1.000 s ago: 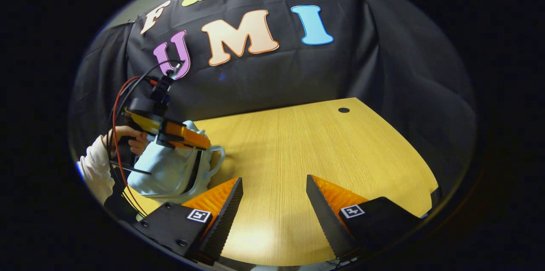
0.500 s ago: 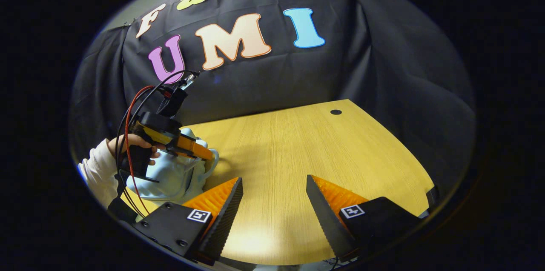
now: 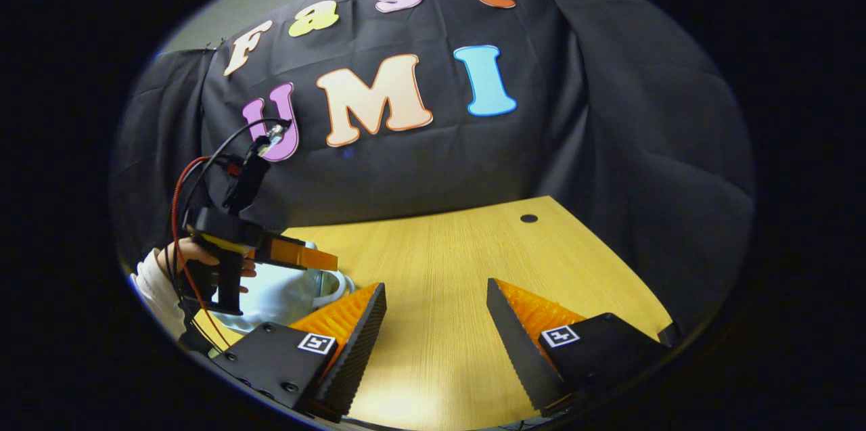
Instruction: First open the suitcase, pack the skin care products into it, and then close the suitcase.
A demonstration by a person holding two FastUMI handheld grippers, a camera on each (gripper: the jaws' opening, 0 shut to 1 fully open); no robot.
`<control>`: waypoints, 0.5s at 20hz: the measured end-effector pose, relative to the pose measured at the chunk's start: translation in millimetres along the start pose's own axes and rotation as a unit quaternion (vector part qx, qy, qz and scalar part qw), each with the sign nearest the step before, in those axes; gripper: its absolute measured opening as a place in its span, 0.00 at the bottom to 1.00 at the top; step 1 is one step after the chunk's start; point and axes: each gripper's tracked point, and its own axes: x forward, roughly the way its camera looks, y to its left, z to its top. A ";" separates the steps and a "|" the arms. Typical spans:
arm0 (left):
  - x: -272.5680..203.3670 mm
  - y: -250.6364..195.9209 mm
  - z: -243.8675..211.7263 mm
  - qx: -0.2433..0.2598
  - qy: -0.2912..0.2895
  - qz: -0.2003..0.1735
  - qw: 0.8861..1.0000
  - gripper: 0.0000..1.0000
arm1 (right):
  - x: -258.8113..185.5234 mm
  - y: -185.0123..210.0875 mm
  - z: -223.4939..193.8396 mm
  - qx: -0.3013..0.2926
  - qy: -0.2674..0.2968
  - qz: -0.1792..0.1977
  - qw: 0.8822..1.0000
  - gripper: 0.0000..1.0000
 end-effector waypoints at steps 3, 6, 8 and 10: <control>-33.5 -11.3 11.8 0.017 -0.054 0.009 0.998 0.96 | -3.5 5.4 16.6 -0.005 -0.017 0.013 1.000 0.94; -64.3 -23.4 15.0 0.018 -0.096 0.009 0.995 0.96 | -6.6 13.5 24.5 -0.007 -0.026 0.034 0.999 0.94; -77.8 -37.9 13.2 0.017 -0.120 -0.005 0.993 0.96 | -8.2 16.4 25.3 -0.009 -0.027 0.048 0.998 0.94; -87.7 -44.7 4.8 0.018 -0.127 -0.004 0.992 0.96 | -8.5 18.6 25.4 -0.013 -0.025 0.060 0.998 0.94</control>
